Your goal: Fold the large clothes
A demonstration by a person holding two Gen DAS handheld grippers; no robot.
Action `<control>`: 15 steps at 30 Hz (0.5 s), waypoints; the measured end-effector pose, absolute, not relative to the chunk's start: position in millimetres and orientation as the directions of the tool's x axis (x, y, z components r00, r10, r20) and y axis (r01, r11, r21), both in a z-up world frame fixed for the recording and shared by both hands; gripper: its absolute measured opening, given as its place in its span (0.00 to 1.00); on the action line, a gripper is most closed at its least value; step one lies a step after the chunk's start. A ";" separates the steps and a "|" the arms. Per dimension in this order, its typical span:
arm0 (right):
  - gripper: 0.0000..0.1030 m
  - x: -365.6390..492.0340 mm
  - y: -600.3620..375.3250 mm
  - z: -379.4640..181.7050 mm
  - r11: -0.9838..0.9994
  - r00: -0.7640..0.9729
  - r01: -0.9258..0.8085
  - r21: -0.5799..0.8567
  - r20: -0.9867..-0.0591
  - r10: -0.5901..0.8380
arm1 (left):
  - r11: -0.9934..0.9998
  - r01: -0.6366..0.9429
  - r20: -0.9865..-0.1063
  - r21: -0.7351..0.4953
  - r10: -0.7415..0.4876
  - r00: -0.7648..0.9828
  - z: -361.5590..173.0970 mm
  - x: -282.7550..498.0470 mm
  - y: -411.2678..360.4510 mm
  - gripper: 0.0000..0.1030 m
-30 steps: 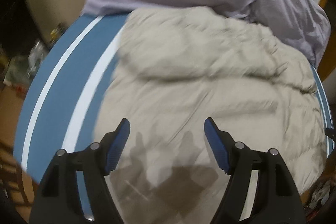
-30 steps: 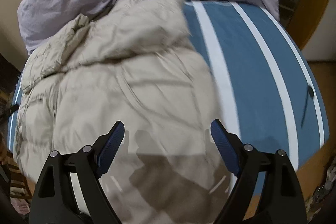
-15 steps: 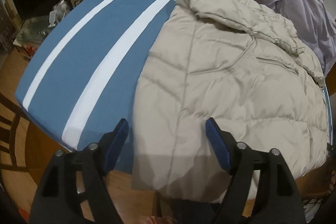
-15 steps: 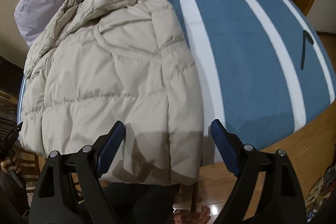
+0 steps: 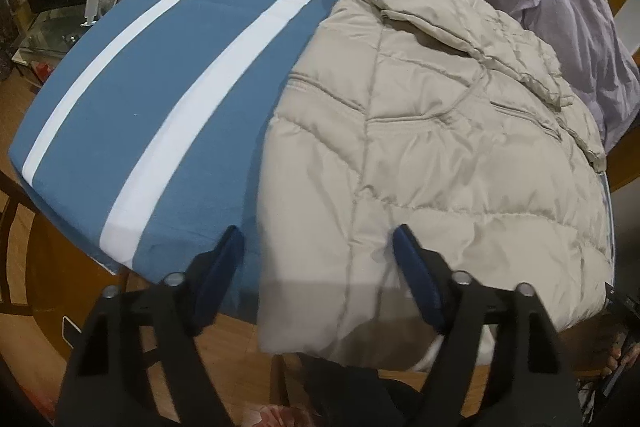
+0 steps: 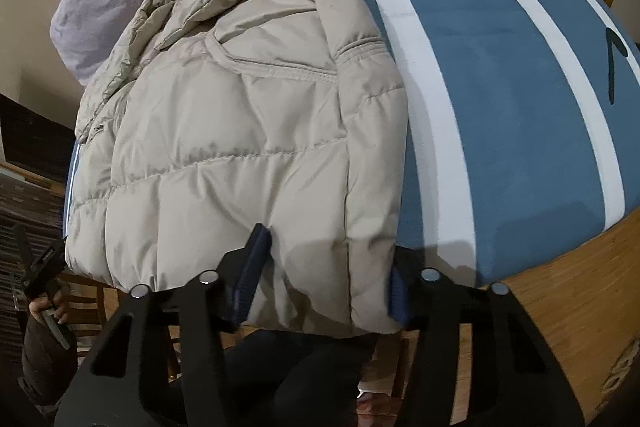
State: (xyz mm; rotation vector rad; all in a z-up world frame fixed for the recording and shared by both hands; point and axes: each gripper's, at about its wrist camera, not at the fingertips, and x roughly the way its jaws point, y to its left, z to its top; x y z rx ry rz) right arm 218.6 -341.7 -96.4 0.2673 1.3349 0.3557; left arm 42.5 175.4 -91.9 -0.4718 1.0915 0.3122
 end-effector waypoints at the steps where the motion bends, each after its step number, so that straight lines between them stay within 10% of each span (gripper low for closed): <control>1: 0.42 218.0 -339.9 -95.8 0.915 0.196 -0.100 0.392 -0.893 0.404 | 0.859 -0.460 -0.899 -0.224 0.000 0.438 -91.1 42.8 175.7 0.57; 5: 0.18 218.0 -340.2 -92.3 0.901 0.212 -0.099 0.422 -0.876 0.433 | 0.858 -0.444 -0.889 -0.258 -0.032 0.456 -90.8 43.5 170.8 0.39; 15: 0.11 223.3 -340.5 -68.3 0.904 0.299 -0.112 0.413 -0.854 0.427 | 0.866 -0.429 -0.878 -0.258 -0.026 0.477 -69.1 47.2 164.8 0.13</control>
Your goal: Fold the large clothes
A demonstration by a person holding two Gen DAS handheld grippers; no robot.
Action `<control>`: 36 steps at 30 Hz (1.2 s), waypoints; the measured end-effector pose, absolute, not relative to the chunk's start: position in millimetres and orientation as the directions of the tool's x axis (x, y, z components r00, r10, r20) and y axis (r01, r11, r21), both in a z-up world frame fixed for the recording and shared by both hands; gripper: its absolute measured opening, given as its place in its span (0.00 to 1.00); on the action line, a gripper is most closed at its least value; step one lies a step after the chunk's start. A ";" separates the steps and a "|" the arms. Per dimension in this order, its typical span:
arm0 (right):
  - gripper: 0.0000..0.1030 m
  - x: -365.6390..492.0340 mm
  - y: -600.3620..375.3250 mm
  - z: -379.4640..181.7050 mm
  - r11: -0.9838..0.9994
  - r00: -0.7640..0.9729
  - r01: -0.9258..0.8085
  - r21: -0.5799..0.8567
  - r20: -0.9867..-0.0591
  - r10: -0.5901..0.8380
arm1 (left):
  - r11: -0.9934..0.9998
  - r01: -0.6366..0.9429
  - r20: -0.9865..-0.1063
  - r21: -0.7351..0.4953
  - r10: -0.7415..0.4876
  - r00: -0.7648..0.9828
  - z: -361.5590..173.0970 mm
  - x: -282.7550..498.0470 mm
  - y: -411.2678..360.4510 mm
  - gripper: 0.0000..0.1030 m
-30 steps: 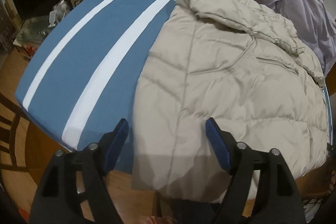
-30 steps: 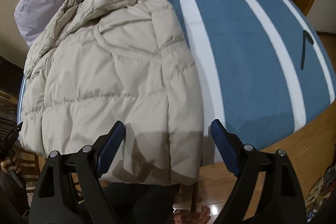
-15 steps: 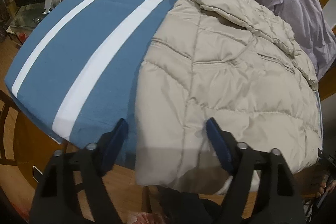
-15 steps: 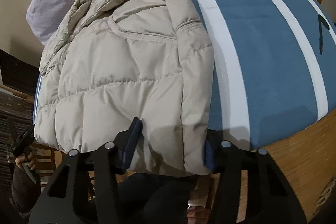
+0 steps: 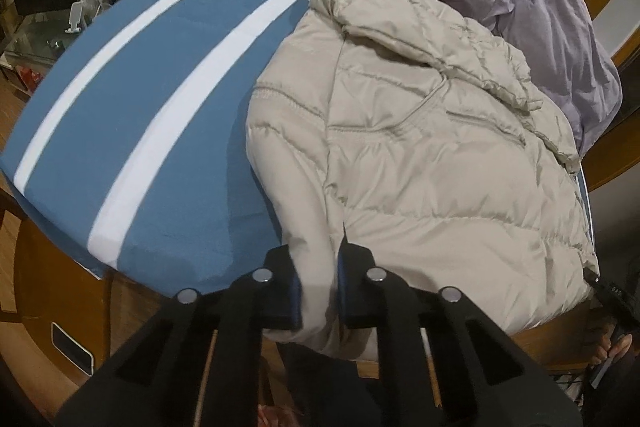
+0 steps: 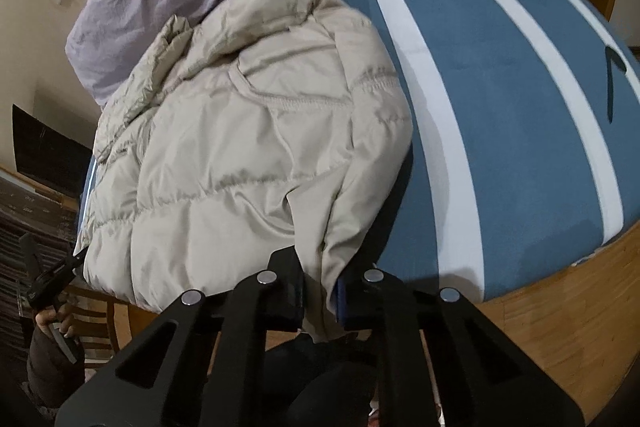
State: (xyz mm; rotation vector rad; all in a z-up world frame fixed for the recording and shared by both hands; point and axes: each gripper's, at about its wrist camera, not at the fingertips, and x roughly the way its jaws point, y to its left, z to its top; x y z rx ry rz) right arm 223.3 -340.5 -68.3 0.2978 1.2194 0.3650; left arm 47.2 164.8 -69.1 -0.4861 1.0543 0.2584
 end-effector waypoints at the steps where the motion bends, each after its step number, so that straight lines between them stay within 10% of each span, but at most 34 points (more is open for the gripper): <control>1: 0.10 225.2 -339.7 -63.2 0.904 0.313 -0.117 0.412 -0.848 0.427 | 0.867 -0.427 -0.875 -0.255 -0.019 0.483 -63.5 48.1 164.8 0.12; 36: 0.10 423.5 -275.1 36.3 0.934 0.586 -0.177 0.311 -0.729 0.354 | 0.915 -0.379 -0.750 -0.140 0.152 0.643 66.8 268.4 208.5 0.11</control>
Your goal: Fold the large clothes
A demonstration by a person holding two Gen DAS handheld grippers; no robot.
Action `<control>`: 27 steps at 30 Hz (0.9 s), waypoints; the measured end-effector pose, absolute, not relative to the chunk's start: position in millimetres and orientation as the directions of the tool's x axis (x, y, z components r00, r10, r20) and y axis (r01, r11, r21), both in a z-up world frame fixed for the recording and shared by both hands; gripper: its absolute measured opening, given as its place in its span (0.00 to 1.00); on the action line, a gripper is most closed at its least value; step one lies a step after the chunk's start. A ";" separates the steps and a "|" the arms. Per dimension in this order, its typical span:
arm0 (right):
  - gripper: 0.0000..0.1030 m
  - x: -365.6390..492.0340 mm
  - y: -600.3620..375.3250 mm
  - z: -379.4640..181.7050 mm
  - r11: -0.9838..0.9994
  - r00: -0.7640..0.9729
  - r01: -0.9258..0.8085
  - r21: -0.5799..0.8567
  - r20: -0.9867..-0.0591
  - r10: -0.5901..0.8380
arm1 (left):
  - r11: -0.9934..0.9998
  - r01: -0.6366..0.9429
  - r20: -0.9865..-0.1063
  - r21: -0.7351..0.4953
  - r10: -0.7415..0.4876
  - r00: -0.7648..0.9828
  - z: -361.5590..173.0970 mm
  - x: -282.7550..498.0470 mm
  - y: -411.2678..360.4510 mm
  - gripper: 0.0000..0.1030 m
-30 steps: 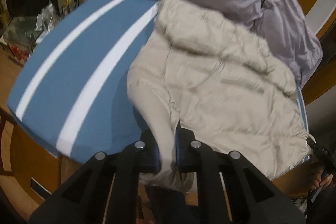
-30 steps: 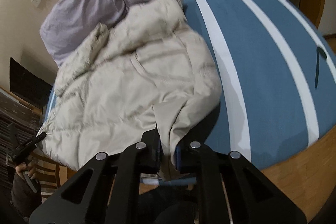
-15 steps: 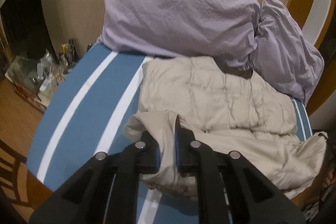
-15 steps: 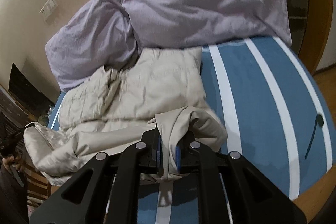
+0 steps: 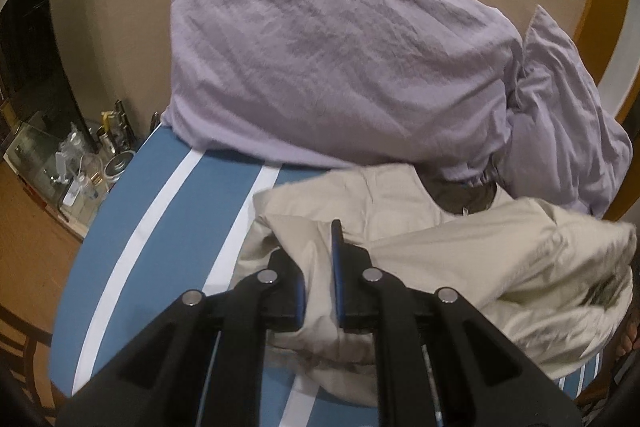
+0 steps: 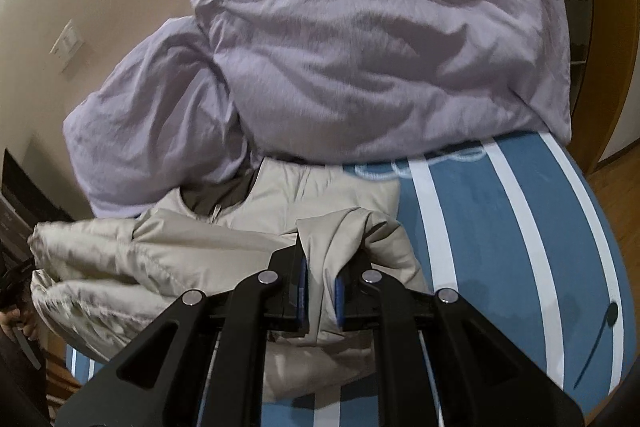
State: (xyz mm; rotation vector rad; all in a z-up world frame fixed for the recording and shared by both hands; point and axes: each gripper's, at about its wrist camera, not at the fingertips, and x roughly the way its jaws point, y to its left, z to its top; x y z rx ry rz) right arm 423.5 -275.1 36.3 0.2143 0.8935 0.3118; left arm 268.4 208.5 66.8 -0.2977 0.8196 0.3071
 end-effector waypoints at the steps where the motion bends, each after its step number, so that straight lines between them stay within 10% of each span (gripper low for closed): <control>1: 0.10 433.5 -271.5 34.4 0.937 0.586 -0.166 0.308 -0.733 0.345 | 0.915 -0.379 -0.751 -0.140 0.152 0.643 65.9 277.2 211.3 0.11; 27: 0.21 557.1 -243.3 -57.3 0.951 0.409 0.023 0.307 -0.871 0.271 | 0.878 -0.461 -0.875 -0.125 0.122 0.468 -36.0 426.8 253.1 0.20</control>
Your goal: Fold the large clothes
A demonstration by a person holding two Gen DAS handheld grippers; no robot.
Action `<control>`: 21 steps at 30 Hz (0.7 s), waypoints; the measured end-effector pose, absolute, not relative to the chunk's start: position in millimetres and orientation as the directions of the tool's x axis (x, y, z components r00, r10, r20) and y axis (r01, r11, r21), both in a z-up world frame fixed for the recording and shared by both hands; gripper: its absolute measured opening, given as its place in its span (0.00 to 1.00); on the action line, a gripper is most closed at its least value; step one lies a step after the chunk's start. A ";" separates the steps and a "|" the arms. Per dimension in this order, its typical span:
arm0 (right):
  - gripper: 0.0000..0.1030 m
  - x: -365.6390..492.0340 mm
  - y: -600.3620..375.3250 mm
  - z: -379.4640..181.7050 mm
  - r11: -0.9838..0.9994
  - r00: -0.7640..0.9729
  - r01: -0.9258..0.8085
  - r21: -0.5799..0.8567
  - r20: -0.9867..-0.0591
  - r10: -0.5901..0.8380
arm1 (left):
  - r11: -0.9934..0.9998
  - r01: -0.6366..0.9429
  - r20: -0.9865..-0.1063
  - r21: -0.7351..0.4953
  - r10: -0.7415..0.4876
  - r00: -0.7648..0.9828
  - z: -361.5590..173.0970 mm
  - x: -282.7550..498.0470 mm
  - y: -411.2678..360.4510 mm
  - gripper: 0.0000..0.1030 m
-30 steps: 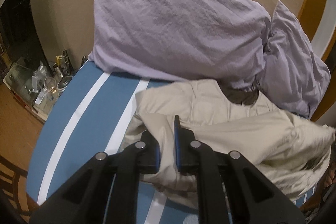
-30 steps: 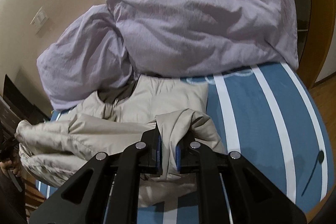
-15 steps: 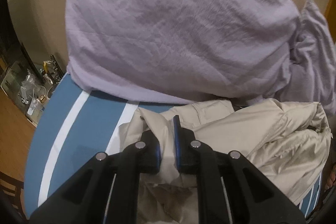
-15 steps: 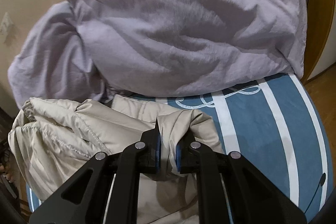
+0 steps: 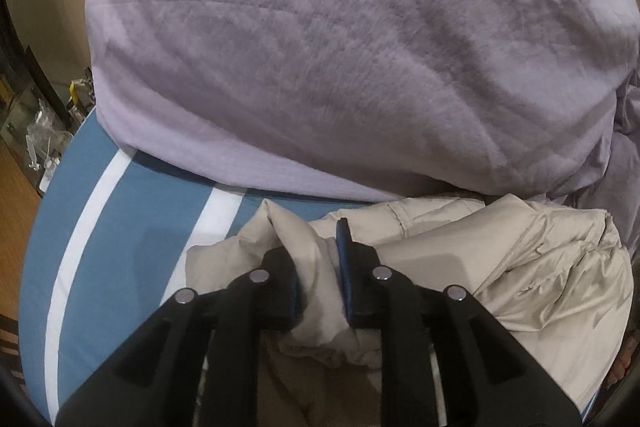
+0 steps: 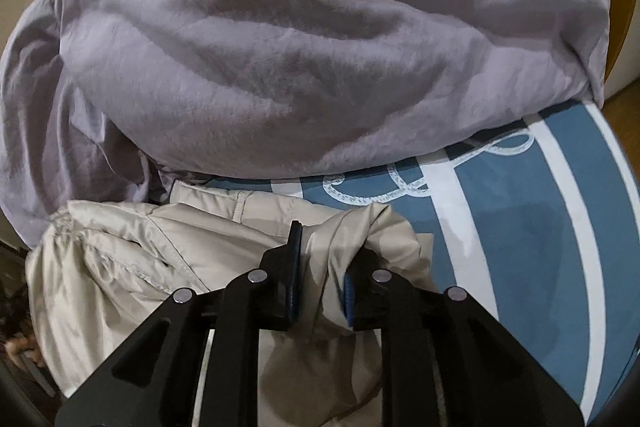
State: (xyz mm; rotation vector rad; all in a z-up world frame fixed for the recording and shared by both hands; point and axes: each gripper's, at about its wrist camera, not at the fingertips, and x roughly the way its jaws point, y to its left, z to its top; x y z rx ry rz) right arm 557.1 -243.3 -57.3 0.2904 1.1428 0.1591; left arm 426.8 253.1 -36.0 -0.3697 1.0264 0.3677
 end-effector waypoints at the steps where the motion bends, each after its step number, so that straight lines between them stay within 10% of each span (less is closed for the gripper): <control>1: 0.22 556.2 -246.4 -54.3 0.948 0.411 0.030 0.317 -0.869 0.277 | 0.879 -0.458 -0.875 -0.133 0.112 0.470 -34.3 426.9 253.9 0.24; 9: 0.62 538.6 -246.1 -13.5 0.962 0.509 0.021 0.272 -0.831 0.224 | 0.892 -0.436 -0.841 -0.119 0.143 0.522 -2.2 413.6 249.5 0.50; 12: 0.63 531.6 -236.9 1.0 0.963 0.536 -0.020 0.268 -0.811 0.237 | 0.894 -0.448 -0.795 -0.035 0.246 0.554 19.5 410.0 241.0 0.73; 21: 0.63 514.0 -153.6 -4.0 0.926 0.441 -0.217 0.309 -0.815 0.376 | 0.943 -0.324 -0.784 -0.070 0.149 0.602 33.0 399.0 184.2 0.73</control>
